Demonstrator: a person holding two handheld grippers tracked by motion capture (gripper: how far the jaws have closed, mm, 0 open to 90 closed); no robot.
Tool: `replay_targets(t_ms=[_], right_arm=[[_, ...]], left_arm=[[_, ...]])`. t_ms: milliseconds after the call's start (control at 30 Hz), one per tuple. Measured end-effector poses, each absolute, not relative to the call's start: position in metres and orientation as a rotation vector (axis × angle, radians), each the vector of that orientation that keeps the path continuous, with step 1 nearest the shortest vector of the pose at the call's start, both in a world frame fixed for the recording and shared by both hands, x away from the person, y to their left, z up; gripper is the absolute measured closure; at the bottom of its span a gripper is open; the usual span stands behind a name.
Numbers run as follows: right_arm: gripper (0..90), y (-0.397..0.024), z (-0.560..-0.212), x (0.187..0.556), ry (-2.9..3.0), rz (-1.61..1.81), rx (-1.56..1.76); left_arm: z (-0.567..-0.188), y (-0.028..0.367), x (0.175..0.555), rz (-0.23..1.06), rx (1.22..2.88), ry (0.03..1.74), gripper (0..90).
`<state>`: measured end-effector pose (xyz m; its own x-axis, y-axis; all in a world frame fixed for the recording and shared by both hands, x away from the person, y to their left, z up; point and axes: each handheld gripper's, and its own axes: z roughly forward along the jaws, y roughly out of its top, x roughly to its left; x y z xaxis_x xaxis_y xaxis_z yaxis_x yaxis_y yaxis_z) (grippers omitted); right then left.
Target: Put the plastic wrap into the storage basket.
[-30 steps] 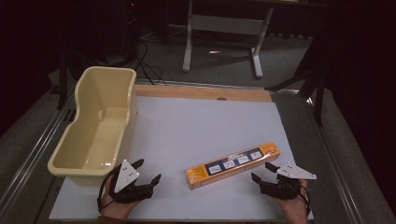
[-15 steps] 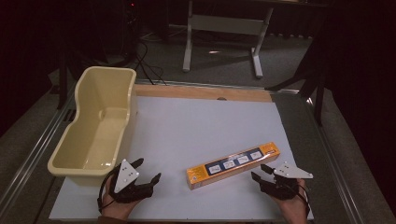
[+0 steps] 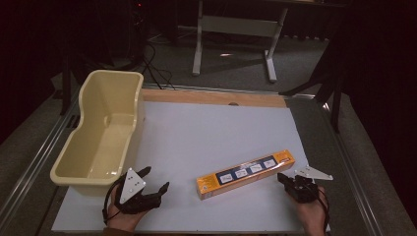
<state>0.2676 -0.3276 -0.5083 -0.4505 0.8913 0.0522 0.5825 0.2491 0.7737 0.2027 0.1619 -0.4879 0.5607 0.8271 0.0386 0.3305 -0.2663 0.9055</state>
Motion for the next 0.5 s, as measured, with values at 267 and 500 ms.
replay_targets(t_ms=[267,500], right_arm=[[89.9,-0.325,-0.51,0.285,2.133,0.956,1.366],[89.9,-0.326,-0.513,0.301,2.146,0.923,1.382]], left_arm=[[-0.488,0.163,0.202,0.658,1.834,0.949,24.3],[-0.488,0.162,0.202,0.662,1.83,0.952,24.3]])
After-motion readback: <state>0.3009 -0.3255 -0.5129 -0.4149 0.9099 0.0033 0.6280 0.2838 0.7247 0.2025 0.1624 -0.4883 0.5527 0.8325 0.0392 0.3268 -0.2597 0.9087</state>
